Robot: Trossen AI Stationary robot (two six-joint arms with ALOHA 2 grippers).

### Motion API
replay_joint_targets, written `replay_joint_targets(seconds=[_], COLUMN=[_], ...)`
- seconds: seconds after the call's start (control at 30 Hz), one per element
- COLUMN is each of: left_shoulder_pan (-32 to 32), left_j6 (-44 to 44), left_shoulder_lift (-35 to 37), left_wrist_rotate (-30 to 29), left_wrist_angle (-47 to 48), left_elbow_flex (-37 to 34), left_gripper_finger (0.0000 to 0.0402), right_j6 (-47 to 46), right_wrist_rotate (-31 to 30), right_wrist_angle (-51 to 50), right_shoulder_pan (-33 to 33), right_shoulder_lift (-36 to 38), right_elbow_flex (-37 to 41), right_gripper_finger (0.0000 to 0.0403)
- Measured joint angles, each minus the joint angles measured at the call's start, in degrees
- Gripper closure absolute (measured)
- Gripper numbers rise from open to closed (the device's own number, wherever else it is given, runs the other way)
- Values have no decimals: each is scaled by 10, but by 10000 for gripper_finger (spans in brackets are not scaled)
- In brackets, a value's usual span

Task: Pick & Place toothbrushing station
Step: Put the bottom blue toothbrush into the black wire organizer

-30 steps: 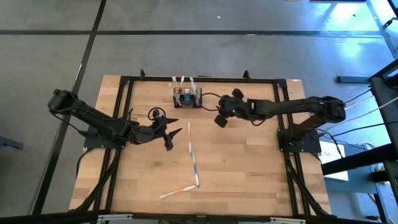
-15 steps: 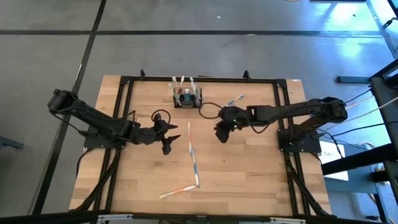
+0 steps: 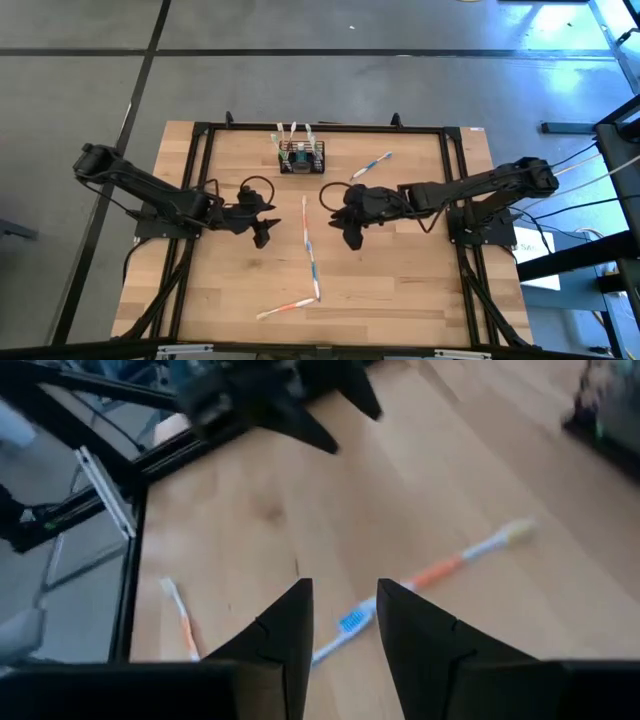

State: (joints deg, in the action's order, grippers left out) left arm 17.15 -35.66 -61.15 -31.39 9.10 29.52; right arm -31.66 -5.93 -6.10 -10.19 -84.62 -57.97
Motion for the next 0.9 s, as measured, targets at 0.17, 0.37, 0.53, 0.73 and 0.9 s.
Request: replay_joint_targets(seconds=[0.17,0.37,0.53,0.73,0.9], left_shoulder_pan=[0,0,0,0,0], left_j6=[-25,-32,-32,-32,-32], left_shoulder_lift=[31,43,43,43,43], left_wrist_rotate=[-20,-43,-44,-44,-44], left_wrist_angle=[41,65,66,66,66], left_elbow_flex=[0,0,0,0,0], left_gripper_finger=[190,190,190,190,190], right_j6=[41,38,23,-13,-41], right_wrist_rotate=[-10,-9,-7,38,86], right_wrist_angle=[-46,-169,-282,-319,-319], right_shoulder_pan=[-14,-14,-23,-30,-38], right_shoulder_lift=[-32,-98,-171,-228,-258], right_elbow_flex=[-78,-182,-260,-291,-291], right_gripper_finger=[287,287,287,287,287])
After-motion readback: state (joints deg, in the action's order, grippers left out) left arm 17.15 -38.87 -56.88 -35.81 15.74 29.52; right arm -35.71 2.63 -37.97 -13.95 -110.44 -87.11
